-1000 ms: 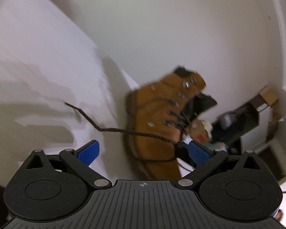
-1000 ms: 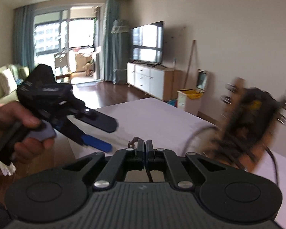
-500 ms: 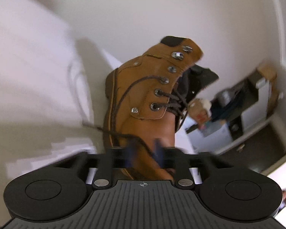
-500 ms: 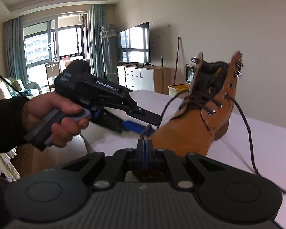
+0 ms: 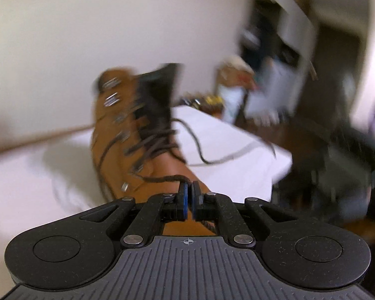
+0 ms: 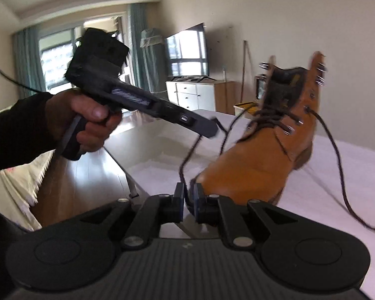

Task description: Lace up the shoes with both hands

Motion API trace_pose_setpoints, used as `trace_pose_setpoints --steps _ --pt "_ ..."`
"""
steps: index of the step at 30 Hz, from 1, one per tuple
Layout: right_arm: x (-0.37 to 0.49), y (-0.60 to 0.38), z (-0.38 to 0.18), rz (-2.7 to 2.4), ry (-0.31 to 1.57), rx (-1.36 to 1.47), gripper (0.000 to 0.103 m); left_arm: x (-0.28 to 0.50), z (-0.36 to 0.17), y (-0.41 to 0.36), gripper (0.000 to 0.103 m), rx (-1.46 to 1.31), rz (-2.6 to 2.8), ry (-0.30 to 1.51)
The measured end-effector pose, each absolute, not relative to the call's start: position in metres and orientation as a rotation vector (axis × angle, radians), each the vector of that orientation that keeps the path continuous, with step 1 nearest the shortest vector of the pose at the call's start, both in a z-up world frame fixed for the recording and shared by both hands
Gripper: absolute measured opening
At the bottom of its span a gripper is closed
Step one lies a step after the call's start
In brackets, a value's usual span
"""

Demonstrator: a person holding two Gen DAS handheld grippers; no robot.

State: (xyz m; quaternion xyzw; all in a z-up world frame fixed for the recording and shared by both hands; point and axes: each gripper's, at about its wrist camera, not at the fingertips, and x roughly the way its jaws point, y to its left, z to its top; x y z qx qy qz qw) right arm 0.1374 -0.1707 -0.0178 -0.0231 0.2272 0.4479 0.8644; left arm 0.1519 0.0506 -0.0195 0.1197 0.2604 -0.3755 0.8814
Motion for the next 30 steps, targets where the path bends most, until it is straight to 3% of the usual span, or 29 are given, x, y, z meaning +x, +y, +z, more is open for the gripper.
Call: trace_pose_setpoints --steps 6,10,12,20,30 --pt "0.149 -0.198 -0.006 0.826 0.423 -0.025 0.015 0.148 -0.022 0.018 0.003 0.618 -0.873 0.532" --pt "0.156 -0.186 -0.001 0.834 0.373 -0.198 0.015 0.147 -0.029 0.013 0.003 0.799 -0.915 0.552" --pt "0.157 -0.178 -0.001 0.854 0.355 -0.281 0.022 0.149 -0.032 0.014 0.003 0.871 -0.912 0.567" --pt "0.174 -0.145 -0.01 0.947 0.305 -0.597 0.027 0.16 -0.039 0.026 0.003 0.911 -0.889 0.574" --pt "0.198 -0.149 -0.006 1.016 0.425 -0.497 0.026 0.166 -0.041 0.037 0.008 0.877 -0.855 0.557"
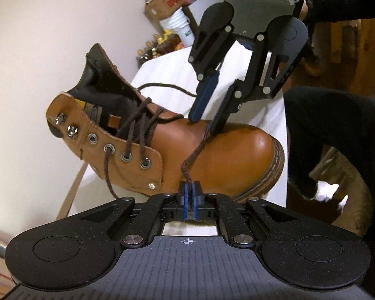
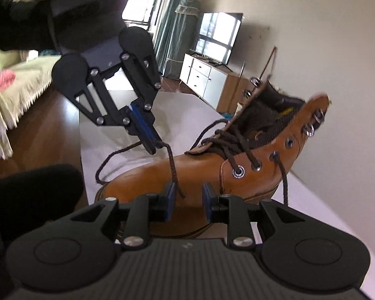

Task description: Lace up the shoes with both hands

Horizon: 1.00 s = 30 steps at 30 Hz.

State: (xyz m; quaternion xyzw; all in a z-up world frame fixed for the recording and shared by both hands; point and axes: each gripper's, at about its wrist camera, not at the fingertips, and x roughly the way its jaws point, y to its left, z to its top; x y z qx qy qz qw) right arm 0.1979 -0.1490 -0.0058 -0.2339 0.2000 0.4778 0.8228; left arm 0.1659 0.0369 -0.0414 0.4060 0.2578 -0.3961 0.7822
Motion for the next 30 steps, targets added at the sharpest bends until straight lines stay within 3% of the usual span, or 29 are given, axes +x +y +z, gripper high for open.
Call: trace_pose_setpoints --steps 1,3,5,7,9,10,19,23,30 --pt "0.198 -0.149 -0.006 1.02 0.43 -0.496 0.025 0.166 -0.042 0.037 0.008 0.873 -0.853 0.556" --pt "0.196 -0.148 -0.006 1.031 0.438 -0.497 0.006 0.167 -0.041 0.038 0.008 0.865 -0.849 0.555" --pt "0.191 -0.146 -0.006 1.032 0.445 -0.518 0.003 0.168 -0.041 0.039 0.008 0.857 -0.846 0.556" --pt "0.19 -0.145 -0.004 1.029 0.447 -0.513 0.003 0.168 -0.041 0.04 0.01 0.848 -0.847 0.559" --pt "0.191 -0.145 -0.003 1.022 0.444 -0.508 0.003 0.168 -0.039 0.041 0.031 0.849 -0.835 0.547" --pt "0.19 -0.145 -0.003 1.014 0.436 -0.515 0.003 0.167 -0.037 0.042 0.034 0.849 -0.829 0.536" --pt "0.165 -0.148 0.004 0.99 0.33 -0.62 0.003 0.174 -0.025 0.022 0.036 0.847 -0.951 0.469" --pt "0.158 -0.15 0.007 0.987 0.307 -0.644 0.003 0.176 -0.026 0.012 0.034 0.859 -0.988 0.468" --pt "0.157 -0.151 0.004 0.99 0.307 -0.648 0.003 0.176 -0.026 0.001 0.007 0.889 -1.014 0.473"
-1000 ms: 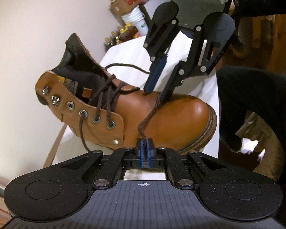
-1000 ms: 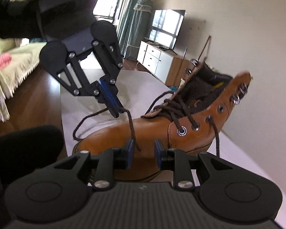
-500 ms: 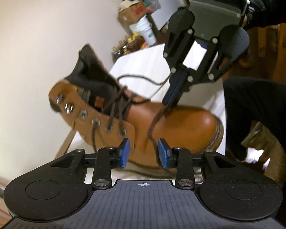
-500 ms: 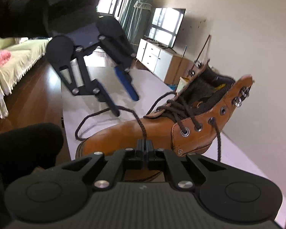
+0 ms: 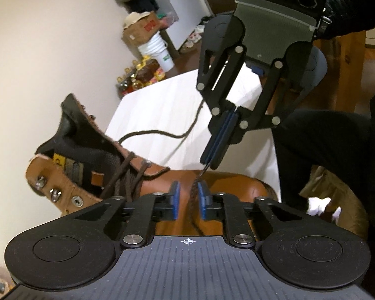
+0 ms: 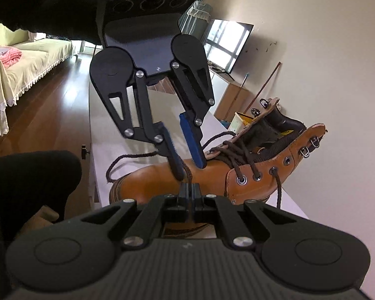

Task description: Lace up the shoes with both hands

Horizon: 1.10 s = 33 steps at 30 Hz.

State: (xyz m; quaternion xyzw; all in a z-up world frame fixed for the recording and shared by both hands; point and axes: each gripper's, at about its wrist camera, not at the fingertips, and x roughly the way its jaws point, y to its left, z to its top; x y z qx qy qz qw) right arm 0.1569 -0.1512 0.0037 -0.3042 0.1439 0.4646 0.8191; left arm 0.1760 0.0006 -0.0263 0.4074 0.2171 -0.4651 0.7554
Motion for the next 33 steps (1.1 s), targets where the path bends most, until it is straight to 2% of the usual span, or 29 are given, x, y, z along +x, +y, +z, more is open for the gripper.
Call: trace_pose_setpoints --steps 3,15,22,23,24,26,33 --pt "0.157 -0.152 0.003 0.987 0.304 -0.643 0.003 0.173 -0.028 -0.002 0.003 0.907 -1.014 0.482" --pt "0.153 -0.179 0.028 0.894 0.283 -0.487 0.004 0.147 -0.014 0.006 0.002 0.951 -0.844 0.416" --pt "0.184 -0.193 0.09 0.868 0.258 -0.443 0.005 0.148 -0.008 0.01 0.002 0.948 -0.753 0.367" --pt "0.199 -0.191 0.102 0.884 0.266 -0.458 0.01 0.152 -0.008 0.011 0.002 0.943 -0.746 0.36" --pt "0.218 -0.185 0.113 0.916 0.3 -0.478 0.018 0.158 -0.009 0.011 0.002 0.937 -0.743 0.35" --pt "0.248 -0.172 0.125 0.952 0.36 -0.527 0.025 0.166 -0.007 0.012 0.002 0.92 -0.745 0.34" --pt "0.349 -0.103 0.161 1.103 0.708 -0.637 0.024 0.177 0.021 0.025 0.002 0.785 -0.783 0.4"
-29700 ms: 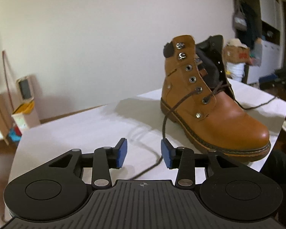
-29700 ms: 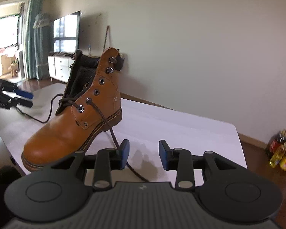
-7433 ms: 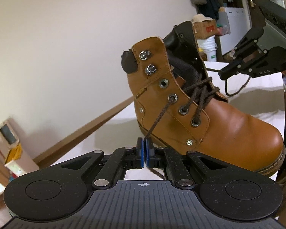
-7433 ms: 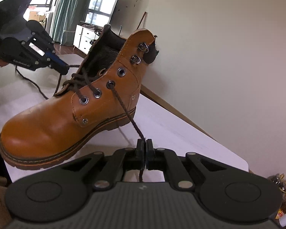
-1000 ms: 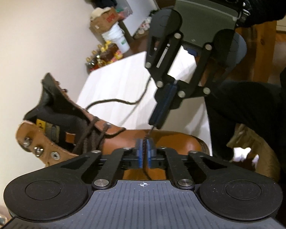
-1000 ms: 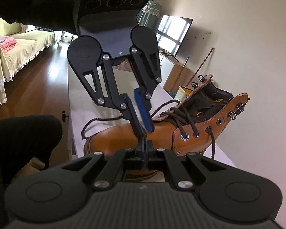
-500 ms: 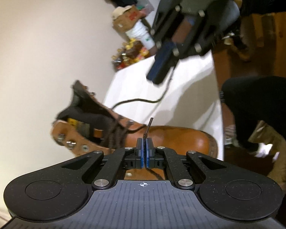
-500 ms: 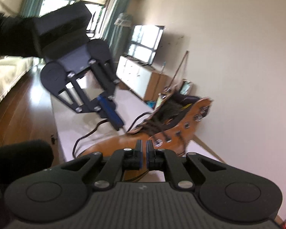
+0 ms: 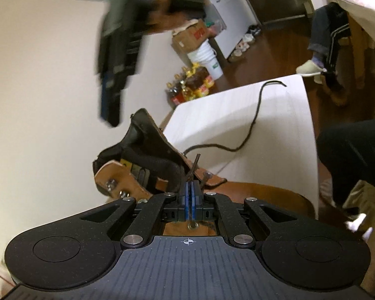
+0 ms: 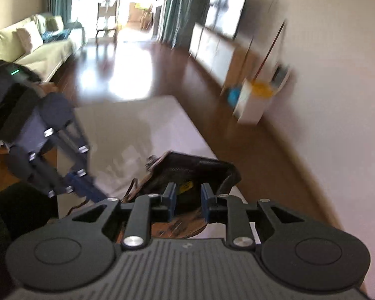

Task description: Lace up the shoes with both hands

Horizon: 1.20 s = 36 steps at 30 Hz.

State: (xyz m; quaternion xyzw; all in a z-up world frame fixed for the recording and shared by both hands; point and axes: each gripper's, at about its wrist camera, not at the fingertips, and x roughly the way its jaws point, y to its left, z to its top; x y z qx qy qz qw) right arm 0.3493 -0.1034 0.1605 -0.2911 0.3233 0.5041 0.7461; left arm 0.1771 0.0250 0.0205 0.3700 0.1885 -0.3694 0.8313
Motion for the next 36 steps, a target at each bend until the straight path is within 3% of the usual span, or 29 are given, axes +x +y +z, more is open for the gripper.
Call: trace_pose_setpoints --steps 10,14,16,21,29,34,36 --pt "0.434 -0.004 0.136 1.279 1.251 -0.871 0.025 0.173 0.04 0.04 0.002 0.721 -0.687 0.494" --pt "0.446 0.011 0.115 1.28 1.345 -0.915 0.028 0.176 0.04 0.042 0.002 0.654 -0.688 0.516" --pt "0.451 0.016 0.106 1.285 1.386 -0.905 0.036 0.177 0.039 0.042 0.002 0.648 -0.683 0.516" --pt "0.462 0.018 0.097 1.283 1.474 -0.827 0.026 0.181 0.034 0.042 0.002 0.616 -0.684 0.519" --pt "0.451 0.03 0.089 1.229 1.529 -0.911 0.035 0.181 0.035 0.041 0.002 0.6 -0.695 0.502" --pt "0.451 0.043 0.083 1.227 1.548 -0.948 0.028 0.178 0.035 0.043 0.002 0.578 -0.679 0.493" --pt "0.445 0.04 0.089 1.269 1.531 -0.943 0.015 0.178 0.034 0.044 0.002 0.572 -0.675 0.489"
